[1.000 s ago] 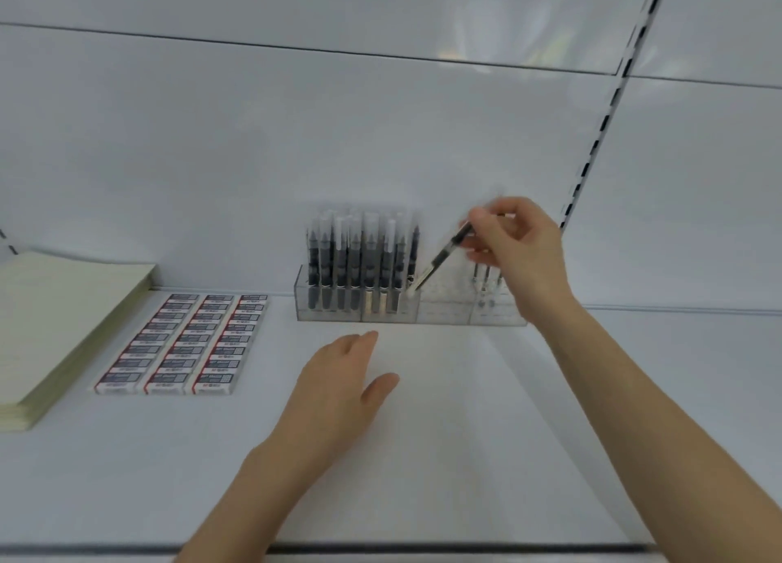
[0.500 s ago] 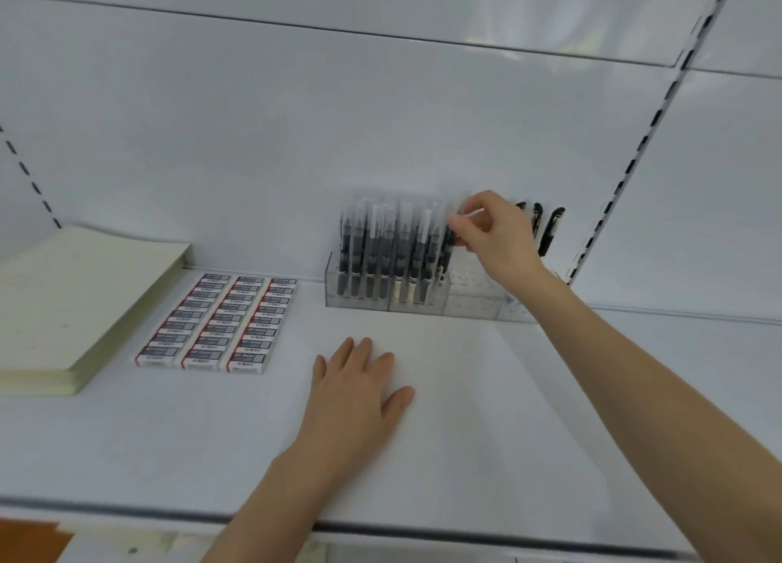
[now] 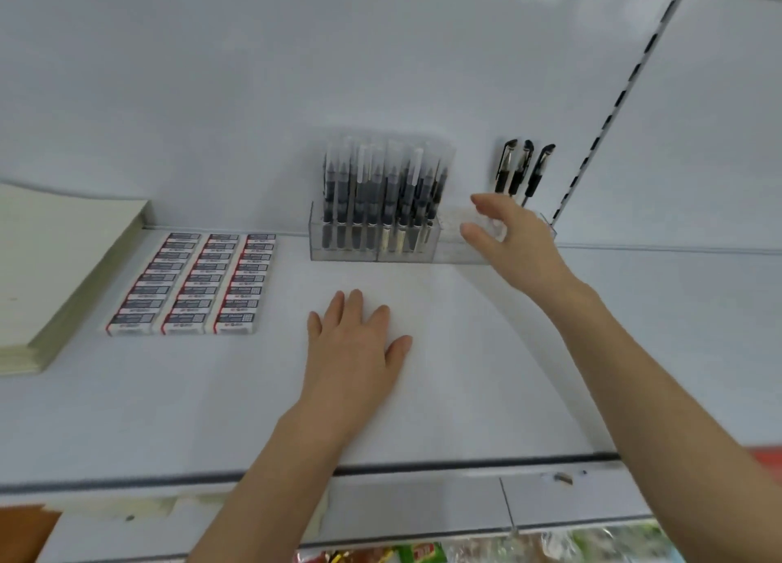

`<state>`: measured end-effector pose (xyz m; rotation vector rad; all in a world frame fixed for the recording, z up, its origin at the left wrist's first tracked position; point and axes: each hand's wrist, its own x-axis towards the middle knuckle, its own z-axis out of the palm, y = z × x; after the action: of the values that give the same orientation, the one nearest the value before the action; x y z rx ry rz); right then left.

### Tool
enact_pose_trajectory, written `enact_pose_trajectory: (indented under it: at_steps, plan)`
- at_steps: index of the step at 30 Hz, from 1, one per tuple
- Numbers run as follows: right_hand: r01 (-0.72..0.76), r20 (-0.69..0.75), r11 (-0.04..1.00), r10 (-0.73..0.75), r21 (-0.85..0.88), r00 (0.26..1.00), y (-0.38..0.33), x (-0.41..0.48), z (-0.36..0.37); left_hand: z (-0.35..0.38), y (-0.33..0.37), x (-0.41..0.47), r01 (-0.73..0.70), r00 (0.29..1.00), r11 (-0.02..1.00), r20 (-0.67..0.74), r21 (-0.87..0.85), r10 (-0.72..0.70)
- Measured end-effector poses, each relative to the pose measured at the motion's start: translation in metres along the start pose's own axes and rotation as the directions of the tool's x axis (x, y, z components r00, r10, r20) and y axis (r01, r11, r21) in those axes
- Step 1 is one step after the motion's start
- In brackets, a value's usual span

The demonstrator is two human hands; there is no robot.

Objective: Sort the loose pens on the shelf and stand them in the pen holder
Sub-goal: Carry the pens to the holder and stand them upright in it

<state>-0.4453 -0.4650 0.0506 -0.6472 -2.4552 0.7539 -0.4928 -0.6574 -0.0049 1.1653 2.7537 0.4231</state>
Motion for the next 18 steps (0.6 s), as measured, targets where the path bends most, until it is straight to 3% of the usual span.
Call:
enact_pose_trajectory:
  at_steps: [3,8,11,15,18]
  plan:
    - [-0.089,-0.038,0.992,0.086,-0.091,0.996,0.019,-0.045,-0.027,-0.004,0.002,-0.002,-0.035,0.999,0.999,0.026,-0.013,0.035]
    - [-0.322,-0.283,0.943,0.288,-0.082,0.915,0.057,-0.132,-0.083,-0.002,0.027,-0.013,-0.237,0.971,0.964,-0.061,-0.116,0.232]
    - [-0.438,-0.385,0.898,0.387,-0.05,0.838,0.079,-0.184,-0.111,0.003,0.068,-0.024,-0.452,0.889,0.885,-0.138,-0.11,0.437]
    - [-0.548,-0.454,0.836,0.479,-0.024,0.751,0.115,-0.249,-0.139,0.022,0.138,-0.045,-0.591,0.8,0.795,0.024,-0.135,0.599]
    - [-0.611,-0.485,0.791,0.54,0.014,0.688,0.144,-0.302,-0.168,0.044,0.197,-0.073,-0.697,0.712,0.702,-0.029,-0.147,0.701]
